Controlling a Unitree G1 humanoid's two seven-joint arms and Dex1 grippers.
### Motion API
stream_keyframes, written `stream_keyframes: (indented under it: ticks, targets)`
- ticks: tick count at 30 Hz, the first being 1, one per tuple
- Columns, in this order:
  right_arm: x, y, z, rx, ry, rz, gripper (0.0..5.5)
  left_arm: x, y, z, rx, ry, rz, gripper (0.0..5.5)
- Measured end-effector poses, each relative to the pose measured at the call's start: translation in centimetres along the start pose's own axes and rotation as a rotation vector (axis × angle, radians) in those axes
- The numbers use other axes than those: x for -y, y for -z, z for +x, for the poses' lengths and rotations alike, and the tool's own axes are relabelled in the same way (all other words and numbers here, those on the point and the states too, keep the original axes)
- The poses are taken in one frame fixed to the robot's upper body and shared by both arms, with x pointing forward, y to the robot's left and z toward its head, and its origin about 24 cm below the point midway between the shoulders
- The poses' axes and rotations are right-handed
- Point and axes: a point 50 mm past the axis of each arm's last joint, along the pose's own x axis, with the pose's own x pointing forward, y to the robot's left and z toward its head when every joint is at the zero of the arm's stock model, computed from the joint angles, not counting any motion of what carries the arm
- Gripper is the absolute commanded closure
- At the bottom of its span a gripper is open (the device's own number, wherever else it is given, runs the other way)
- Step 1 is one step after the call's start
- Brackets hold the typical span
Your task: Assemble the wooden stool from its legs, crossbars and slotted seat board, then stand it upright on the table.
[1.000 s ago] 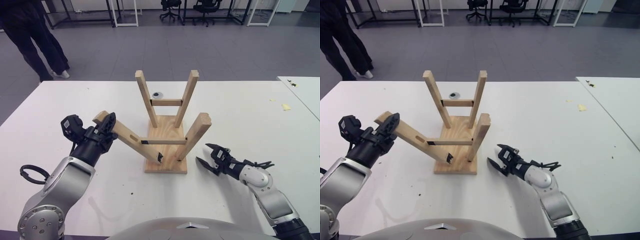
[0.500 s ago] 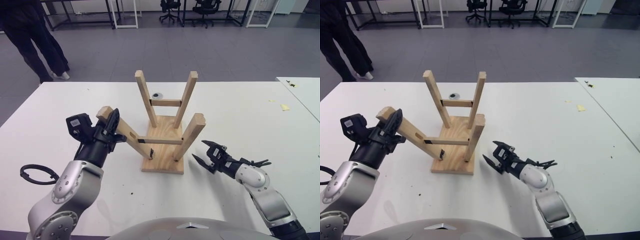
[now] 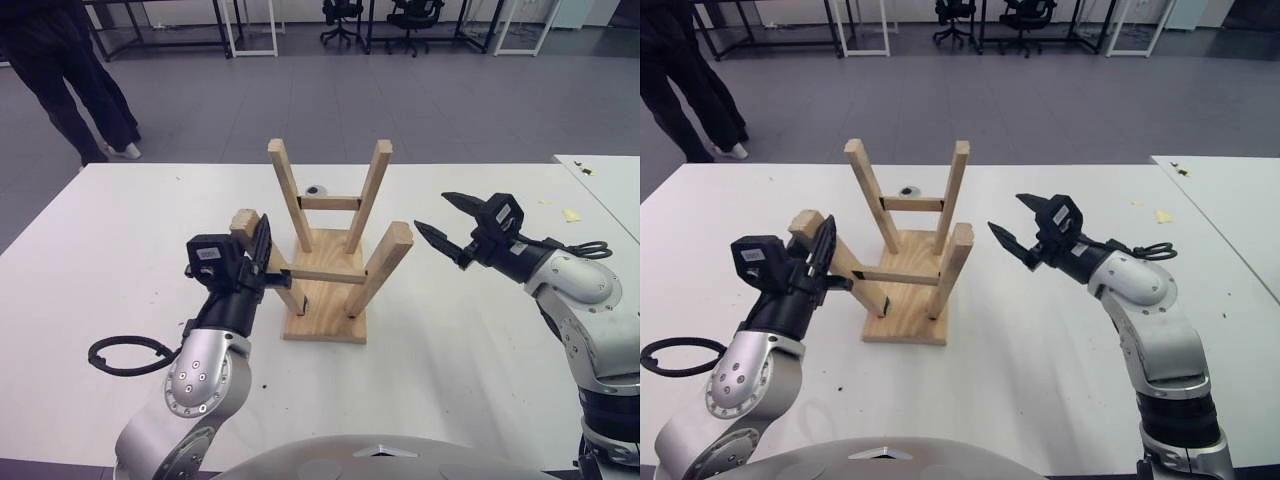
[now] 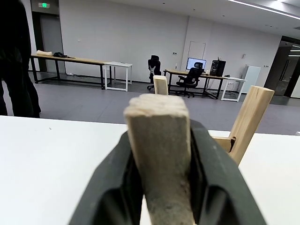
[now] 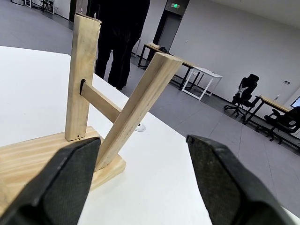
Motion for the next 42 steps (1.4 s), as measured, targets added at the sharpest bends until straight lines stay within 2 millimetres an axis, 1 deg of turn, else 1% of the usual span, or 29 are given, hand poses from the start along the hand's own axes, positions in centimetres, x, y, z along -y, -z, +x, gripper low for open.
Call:
stream_keyframes:
  ticks: [3, 5, 7, 9, 10, 11, 13, 14, 16, 17, 19, 21, 22, 24, 25, 26, 27, 29, 30, 32, 33, 34, 36, 37, 38, 39, 40, 41, 42]
  targets:
    - [-0.1, -1.5, 0.4, 0.042, -0.002, -0.005, 2.09, 0.2, 0.1, 0.1, 0.006, -0.002, 0.011, 4.46]
    - [-0.9, -4.0, 0.9, 0.133, -0.007, 0.011, 2.09, 0.3, 0.2, 0.2, 0.010, 0.003, 0.023, 4.46]
    - [-2.0, -7.6, 1.7, 0.267, -0.025, 0.039, 2.09, 0.6, 0.3, 0.7, 0.013, 0.013, 0.030, 4.46]
    - [-2.7, -10.3, 2.3, 0.326, -0.001, 0.020, 2.09, 1.0, 0.5, 1.2, 0.019, 0.019, 0.087, 3.79]
    - [-2.6, -10.5, 2.5, 0.305, 0.040, 0.004, 2.09, 0.8, 1.5, 1.5, -0.038, 0.014, 0.164, 3.61]
    - [-2.4, -10.3, 2.6, 0.278, 0.087, -0.008, 2.09, 0.8, 3.2, 1.5, -0.138, 0.029, 0.197, 3.41]
    - [-2.0, -10.4, 2.9, 0.246, 0.151, -0.005, 2.09, 0.8, 2.7, 1.7, -0.116, 0.022, 0.170, 3.05]
    - [-2.1, -10.9, 3.1, 0.258, 0.160, -0.002, 2.09, 0.8, 2.4, 1.8, -0.101, 0.018, 0.137, 2.83]
    - [-2.6, -12.3, 3.1, 0.312, 0.167, -0.009, 2.09, 1.0, 1.2, 2.1, -0.033, 0.020, 0.061, 2.62]
    - [-2.9, -13.0, 3.2, 0.341, 0.170, 0.006, 2.09, 1.1, 0.5, 2.1, 0.011, 0.033, 0.018, 2.36]
    - [-3.2, -14.2, 3.1, 0.399, 0.171, 0.022, 2.09, 1.1, -0.2, 2.2, 0.052, 0.042, -0.008, 1.98]
    - [-3.5, -15.1, 3.1, 0.437, 0.171, 0.033, 2.09, 0.2, -1.0, 2.1, 0.096, 0.002, 0.010, 1.61]
    - [-3.8, -15.4, 3.2, 0.441, 0.155, 0.013, 2.09, -0.3, -2.2, 1.9, 0.169, -0.016, 0.020, 1.46]
    - [-4.8, -15.0, 3.7, 0.386, 0.106, -0.076, 2.09, -1.1, -5.0, 2.1, 0.333, -0.010, 0.103, 1.46]
    - [-5.4, -14.0, 4.1, 0.310, 0.064, -0.138, 2.09, -1.4, -7.2, 2.5, 0.446, 0.011, 0.161, 1.46]
    - [-6.1, -12.3, 4.5, 0.208, 0.019, -0.182, 2.09, -1.4, -9.3, 3.1, 0.542, 0.045, 0.188, 1.46]
    - [-6.5, -11.4, 4.8, 0.161, 0.004, -0.210, 2.09, -1.3, -10.0, 3.6, 0.565, 0.085, 0.182, 1.46]
    - [-6.8, -10.4, 5.0, 0.134, -0.002, -0.217, 2.09, -1.6, -10.7, 5.8, 0.526, 0.203, 0.173, 1.46]
    - [-6.4, -10.5, 5.0, 0.154, 0.018, -0.193, 2.09, -1.9, -10.6, 6.5, 0.494, 0.237, 0.171, 1.46]
    - [-4.9, -11.5, 4.5, 0.256, 0.045, -0.042, 2.09, -2.3, -10.2, 7.6, 0.427, 0.326, 0.135, 1.46]
    - [-4.1, -12.0, 4.0, 0.320, 0.012, 0.036, 2.09, -2.5, -10.5, 8.0, 0.411, 0.378, 0.127, 1.46]
    - [-3.3, -12.2, 3.5, 0.358, -0.011, 0.096, 2.09, -2.5, -11.0, 8.2, 0.406, 0.423, 0.122, 1.46]
    - [-1.5, -13.4, 2.0, 0.474, -0.084, 0.214, 2.09, -2.7, -12.9, 8.3, 0.419, 0.530, 0.128, 1.46]
    - [-1.1, -13.7, 1.5, 0.512, -0.125, 0.262, 2.09, -2.7, -13.4, 8.2, 0.421, 0.563, 0.116, 1.46]
    - [-1.2, -13.9, 1.4, 0.521, -0.151, 0.280, 2.09, -2.7, -13.2, 8.2, 0.413, 0.577, 0.105, 1.46]
    - [-1.5, -13.3, 1.4, 0.501, -0.187, 0.320, 2.09, -2.8, -12.2, 8.3, 0.374, 0.599, 0.077, 1.46]
    - [-2.0, -11.8, 1.4, 0.450, -0.214, 0.388, 2.09, -2.9, -10.2, 8.6, 0.305, 0.605, 0.050, 1.46]
    - [-2.5, -9.4, 1.8, 0.360, -0.215, 0.464, 2.09, -2.9, -6.9, 9.2, 0.196, 0.603, 0.058, 1.46]
    - [-3.2, -6.9, 2.0, 0.252, -0.213, 0.528, 2.09, -2.9, -5.5, 9.4, 0.203, 0.599, 0.096, 1.46]
